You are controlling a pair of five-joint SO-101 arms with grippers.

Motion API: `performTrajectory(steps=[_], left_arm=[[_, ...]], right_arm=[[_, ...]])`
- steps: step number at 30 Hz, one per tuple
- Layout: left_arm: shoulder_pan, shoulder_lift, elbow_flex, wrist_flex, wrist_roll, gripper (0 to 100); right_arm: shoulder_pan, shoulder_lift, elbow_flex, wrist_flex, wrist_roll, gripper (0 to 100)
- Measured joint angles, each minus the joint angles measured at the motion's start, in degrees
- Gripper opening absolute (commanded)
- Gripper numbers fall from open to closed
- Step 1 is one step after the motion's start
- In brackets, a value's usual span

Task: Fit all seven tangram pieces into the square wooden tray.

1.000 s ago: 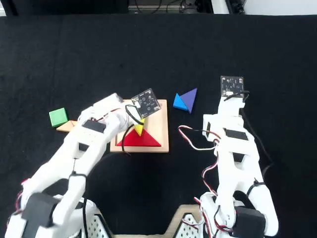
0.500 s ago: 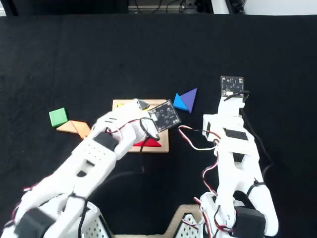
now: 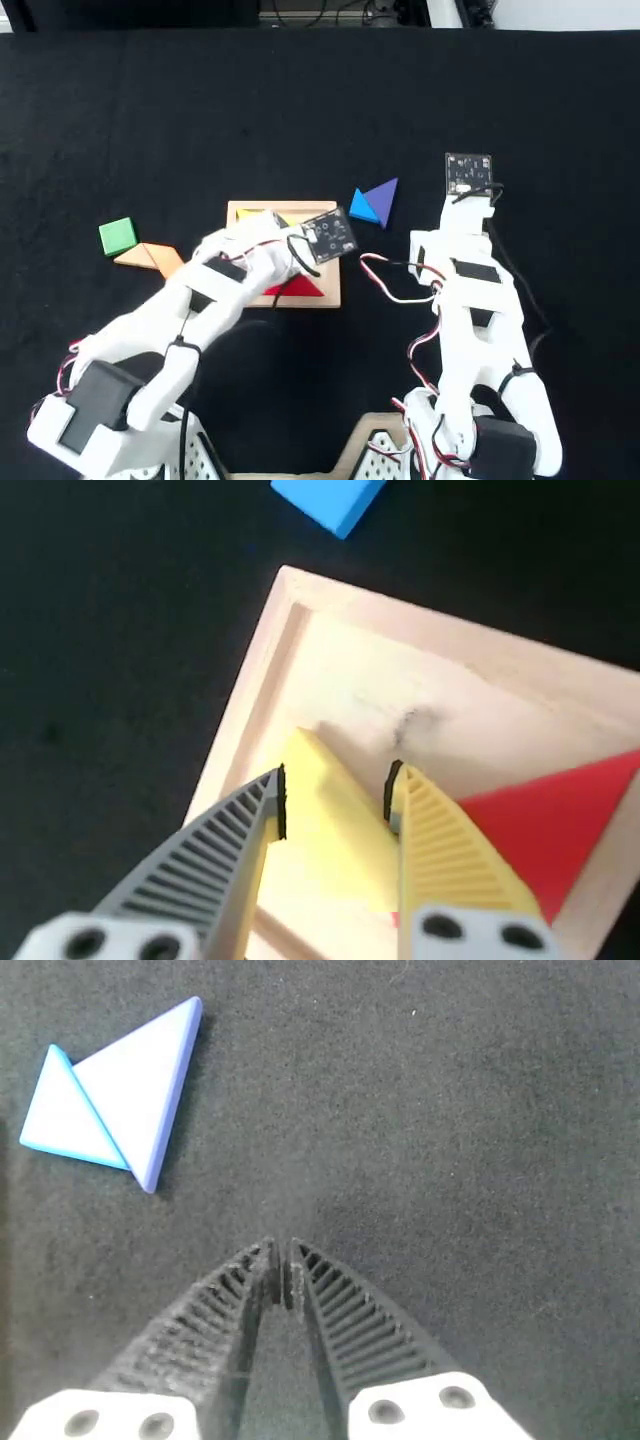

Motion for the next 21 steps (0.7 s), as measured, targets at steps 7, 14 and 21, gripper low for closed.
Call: performTrajectory(steps=[7, 14, 21], left_arm=[[-3.2, 0.1, -0.1, 0.0, -2.1, 19], [-6.7, -2.3, 2.2, -0.4, -6.0, 19], [-10.0, -16.4, 12.4, 0.0, -8.0, 19]], right_arm=[[0.0, 0.0, 0.0, 0.0, 0.0, 3.4], [0.0, 0.0, 0.0, 0.0, 0.0, 3.4], [0.0, 0.0, 0.0, 0.0, 0.0, 3.4]])
